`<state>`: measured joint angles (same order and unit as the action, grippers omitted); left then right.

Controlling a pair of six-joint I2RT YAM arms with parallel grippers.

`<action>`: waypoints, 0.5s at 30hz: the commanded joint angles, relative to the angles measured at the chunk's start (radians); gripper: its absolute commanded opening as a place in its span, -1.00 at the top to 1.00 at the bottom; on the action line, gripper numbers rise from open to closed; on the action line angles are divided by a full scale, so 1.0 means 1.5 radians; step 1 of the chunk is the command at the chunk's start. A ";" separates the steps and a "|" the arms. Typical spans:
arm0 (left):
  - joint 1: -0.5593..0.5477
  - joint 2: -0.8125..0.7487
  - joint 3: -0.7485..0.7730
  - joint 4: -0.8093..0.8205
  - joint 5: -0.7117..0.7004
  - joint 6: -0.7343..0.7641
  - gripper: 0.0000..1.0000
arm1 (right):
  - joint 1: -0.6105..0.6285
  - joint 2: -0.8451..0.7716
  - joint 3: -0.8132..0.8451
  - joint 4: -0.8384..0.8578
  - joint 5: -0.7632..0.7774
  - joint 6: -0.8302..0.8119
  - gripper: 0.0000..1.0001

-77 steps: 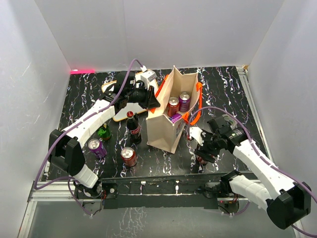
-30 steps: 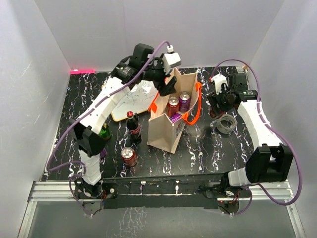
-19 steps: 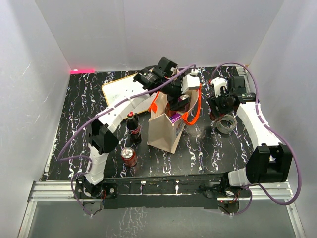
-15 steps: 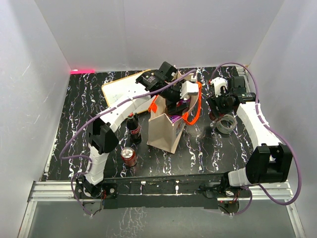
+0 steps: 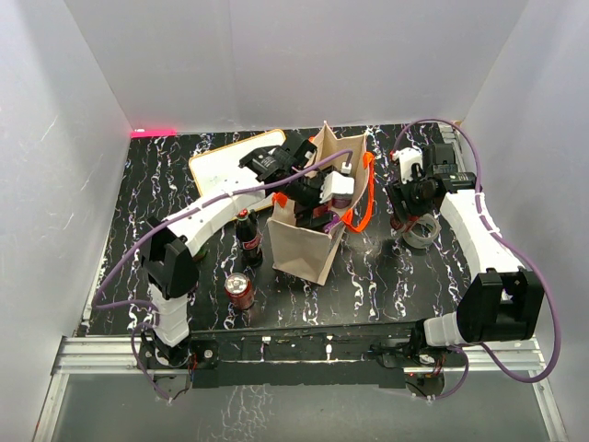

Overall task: Place the beverage into the canvas bag
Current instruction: Place the drink at the center of the board.

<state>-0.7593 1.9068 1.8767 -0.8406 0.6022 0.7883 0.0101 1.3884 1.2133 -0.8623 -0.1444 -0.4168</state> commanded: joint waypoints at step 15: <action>-0.006 0.009 -0.047 0.077 0.126 0.030 -0.88 | 0.000 -0.036 -0.018 0.036 0.004 0.037 0.84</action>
<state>-0.7593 1.8996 1.7988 -0.7452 0.6834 0.8223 0.0109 1.3872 1.1995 -0.8650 -0.1371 -0.3702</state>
